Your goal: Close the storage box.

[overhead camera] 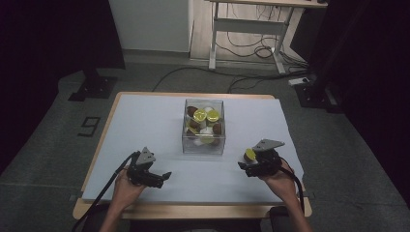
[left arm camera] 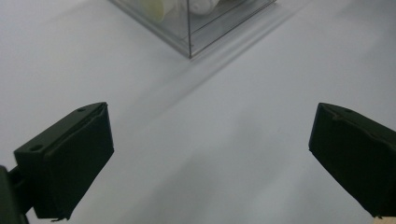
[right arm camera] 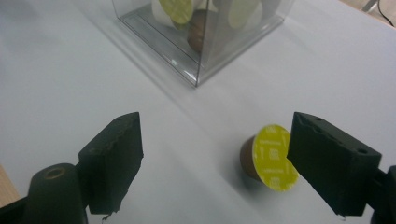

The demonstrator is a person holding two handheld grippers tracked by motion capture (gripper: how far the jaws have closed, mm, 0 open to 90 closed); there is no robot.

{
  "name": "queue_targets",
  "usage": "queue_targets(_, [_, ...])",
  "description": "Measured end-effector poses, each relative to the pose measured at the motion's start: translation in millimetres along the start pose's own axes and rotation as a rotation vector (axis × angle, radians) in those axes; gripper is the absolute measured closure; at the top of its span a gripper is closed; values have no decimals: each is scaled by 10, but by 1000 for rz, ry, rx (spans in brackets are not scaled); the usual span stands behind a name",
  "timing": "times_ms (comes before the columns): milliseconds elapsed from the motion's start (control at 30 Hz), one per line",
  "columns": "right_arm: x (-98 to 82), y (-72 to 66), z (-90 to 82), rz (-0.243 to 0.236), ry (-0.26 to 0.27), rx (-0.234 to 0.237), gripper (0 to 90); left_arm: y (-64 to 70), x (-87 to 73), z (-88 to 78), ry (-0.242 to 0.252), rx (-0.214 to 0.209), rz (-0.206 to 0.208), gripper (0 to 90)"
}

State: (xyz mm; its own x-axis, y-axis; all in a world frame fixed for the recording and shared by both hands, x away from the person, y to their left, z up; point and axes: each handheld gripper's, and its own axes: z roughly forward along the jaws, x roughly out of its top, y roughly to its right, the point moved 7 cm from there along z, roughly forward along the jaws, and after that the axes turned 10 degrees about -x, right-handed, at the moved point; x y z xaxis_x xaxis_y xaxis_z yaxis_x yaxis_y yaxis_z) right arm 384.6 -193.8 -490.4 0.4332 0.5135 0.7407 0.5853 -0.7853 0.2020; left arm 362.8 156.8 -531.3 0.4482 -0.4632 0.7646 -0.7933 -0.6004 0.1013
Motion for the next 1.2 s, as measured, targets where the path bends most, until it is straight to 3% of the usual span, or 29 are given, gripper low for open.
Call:
queue_targets(200, [-210,82,47,21,-23,-22,160,-107,-171,-4,-9,30,-20,0])
queue_targets(533, [-617,186,306,80,-83,-59,131,-265,-369,39,-42,59,-64,0])
queue_targets(667, [-721,181,394,89,-83,-45,47,-298,-432,75,-74,64,-72,0])
queue_targets(833, [-842,165,512,99,-92,-39,0,-320,-463,102,-99,66,-89,0])
queue_targets(933, [-869,176,524,135,-66,-21,0,-326,-481,137,-136,58,-98,0])
queue_targets(1200, [-873,168,526,135,-68,-22,0,-323,-484,138,-136,60,-98,0])
